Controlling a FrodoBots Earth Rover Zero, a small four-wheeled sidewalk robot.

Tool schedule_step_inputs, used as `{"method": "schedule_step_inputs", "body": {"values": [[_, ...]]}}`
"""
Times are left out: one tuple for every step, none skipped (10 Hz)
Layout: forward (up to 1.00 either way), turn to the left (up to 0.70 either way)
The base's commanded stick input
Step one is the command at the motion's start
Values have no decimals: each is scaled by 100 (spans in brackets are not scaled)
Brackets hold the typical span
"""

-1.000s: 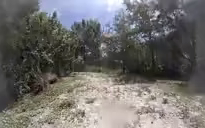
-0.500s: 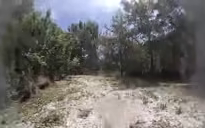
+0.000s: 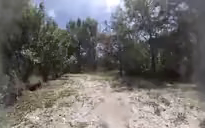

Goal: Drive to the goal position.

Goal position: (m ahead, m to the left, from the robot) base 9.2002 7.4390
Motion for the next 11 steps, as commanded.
{"method": "schedule_step_inputs", "body": {"values": [[70,0],[70,0],[70,0],[70,0],[70,0],[70,0],[70,0],[70,0],[70,0],[70,0],[70,5]]}}
